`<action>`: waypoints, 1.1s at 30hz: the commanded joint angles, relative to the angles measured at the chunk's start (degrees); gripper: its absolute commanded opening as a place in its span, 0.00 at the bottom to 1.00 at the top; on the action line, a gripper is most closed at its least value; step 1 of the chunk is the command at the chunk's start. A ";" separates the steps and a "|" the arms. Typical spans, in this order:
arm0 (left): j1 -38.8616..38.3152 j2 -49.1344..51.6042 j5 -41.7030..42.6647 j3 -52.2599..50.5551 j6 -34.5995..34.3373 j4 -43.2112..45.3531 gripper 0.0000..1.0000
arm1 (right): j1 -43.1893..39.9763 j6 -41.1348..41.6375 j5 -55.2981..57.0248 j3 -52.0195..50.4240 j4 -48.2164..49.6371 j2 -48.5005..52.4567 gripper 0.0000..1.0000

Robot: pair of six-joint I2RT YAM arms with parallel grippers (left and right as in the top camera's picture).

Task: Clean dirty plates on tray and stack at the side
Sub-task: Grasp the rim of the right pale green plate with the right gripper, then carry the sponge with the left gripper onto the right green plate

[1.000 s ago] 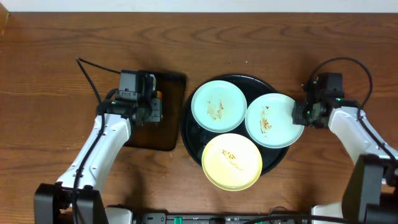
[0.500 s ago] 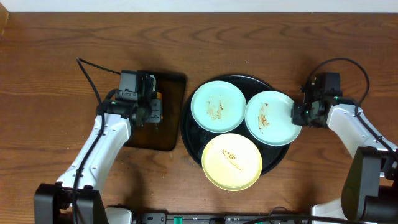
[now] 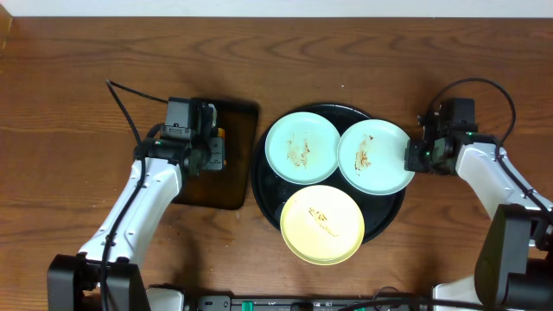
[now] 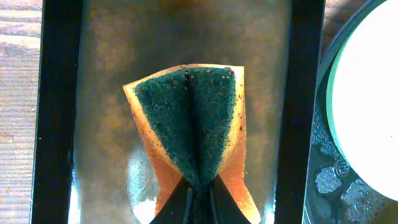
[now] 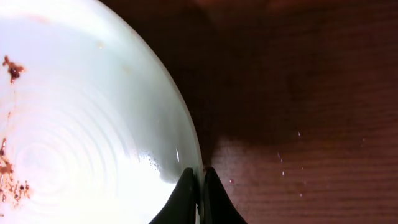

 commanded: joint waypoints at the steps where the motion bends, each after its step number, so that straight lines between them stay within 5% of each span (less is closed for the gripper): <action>1: -0.09 -1.07 0.35 0.74 -0.57 0.79 0.07 | -0.13 -0.31 1.07 -0.61 -2.16 0.81 0.01; 24: -0.09 -3.63 0.59 0.74 -0.55 3.69 0.08 | -0.13 -0.31 2.40 -0.61 -9.03 -4.46 0.01; 33: -2.05 -8.04 10.43 3.04 -6.62 7.82 0.07 | -0.04 -0.31 1.05 -0.61 -8.72 -4.46 0.01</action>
